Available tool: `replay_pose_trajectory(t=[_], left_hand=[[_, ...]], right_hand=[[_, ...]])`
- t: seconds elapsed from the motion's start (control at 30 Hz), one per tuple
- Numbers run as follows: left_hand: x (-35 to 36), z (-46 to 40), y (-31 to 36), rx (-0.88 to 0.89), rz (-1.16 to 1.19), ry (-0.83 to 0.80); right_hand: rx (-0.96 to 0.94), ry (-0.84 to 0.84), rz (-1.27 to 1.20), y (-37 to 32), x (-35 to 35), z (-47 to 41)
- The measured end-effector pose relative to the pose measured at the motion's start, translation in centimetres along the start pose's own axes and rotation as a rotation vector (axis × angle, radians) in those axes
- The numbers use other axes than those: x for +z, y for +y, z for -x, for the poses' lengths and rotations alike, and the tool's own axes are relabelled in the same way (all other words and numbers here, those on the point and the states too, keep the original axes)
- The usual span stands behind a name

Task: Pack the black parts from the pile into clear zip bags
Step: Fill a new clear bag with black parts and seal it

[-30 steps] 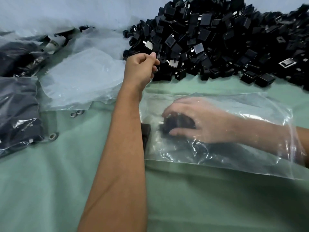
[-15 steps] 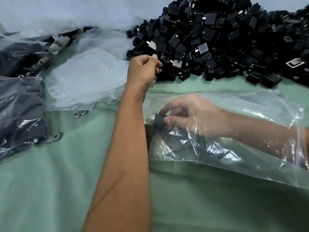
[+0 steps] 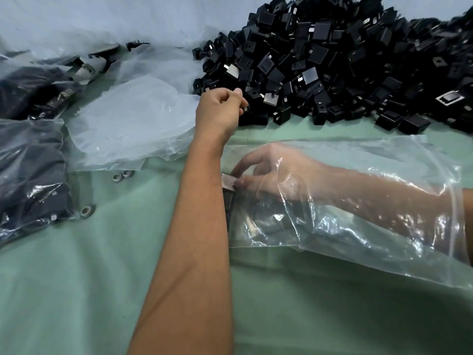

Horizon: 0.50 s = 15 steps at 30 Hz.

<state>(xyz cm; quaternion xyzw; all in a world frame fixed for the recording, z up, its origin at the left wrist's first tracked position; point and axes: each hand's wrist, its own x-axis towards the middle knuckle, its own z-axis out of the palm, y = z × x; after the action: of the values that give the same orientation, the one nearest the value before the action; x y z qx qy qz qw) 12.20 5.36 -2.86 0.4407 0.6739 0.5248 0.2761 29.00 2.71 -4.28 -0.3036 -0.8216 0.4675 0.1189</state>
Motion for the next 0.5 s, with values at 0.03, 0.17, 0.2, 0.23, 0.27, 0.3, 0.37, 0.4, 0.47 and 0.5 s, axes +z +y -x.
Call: replay_pose_trajectory(t=[0.03,0.17,0.2,0.23,0.27,0.3,0.37,0.4,0.47,0.5], left_hand=[[0.0,0.0,0.0,0.005,-0.016,0.007],[0.4,0.0,0.0,0.075,-0.117,-0.023],[0.5,0.0,0.0,0.102,-0.160,-0.041],[0.7,-0.1,-0.1,0.124,-0.211,-0.061],[0.8,-0.1,-0.3,0.138,-0.261,-0.085],[0.9,-0.2,-0.4,0.144,-0.301,-0.116],[1.1,0.0,-0.6,0.137,-0.359,-0.195],[1.2,0.1,-0.8,0.136,-0.398,-0.237],[1.4,0.3,-0.9,0.135,-0.490,-0.311],[1.4,0.3,-1.0,0.133,-0.521,-0.331]], right_hand=[[-0.021,-0.001,0.031,-0.1,0.1,-0.2],[-0.002,-0.045,0.160,0.5,0.8,-1.3],[0.014,-0.037,0.140,0.9,0.8,-1.6],[0.002,-0.019,0.125,1.3,0.9,-1.7],[-0.041,0.012,0.139,1.4,0.8,-1.4],[-0.099,0.032,0.147,1.8,0.8,-1.1],[-0.178,0.044,0.157,1.9,0.9,-0.8],[-0.175,0.066,0.226,2.1,0.6,-0.9],[-0.170,0.069,0.338,2.4,0.4,-1.3],[-0.183,0.071,0.316,2.5,0.7,-1.2]])
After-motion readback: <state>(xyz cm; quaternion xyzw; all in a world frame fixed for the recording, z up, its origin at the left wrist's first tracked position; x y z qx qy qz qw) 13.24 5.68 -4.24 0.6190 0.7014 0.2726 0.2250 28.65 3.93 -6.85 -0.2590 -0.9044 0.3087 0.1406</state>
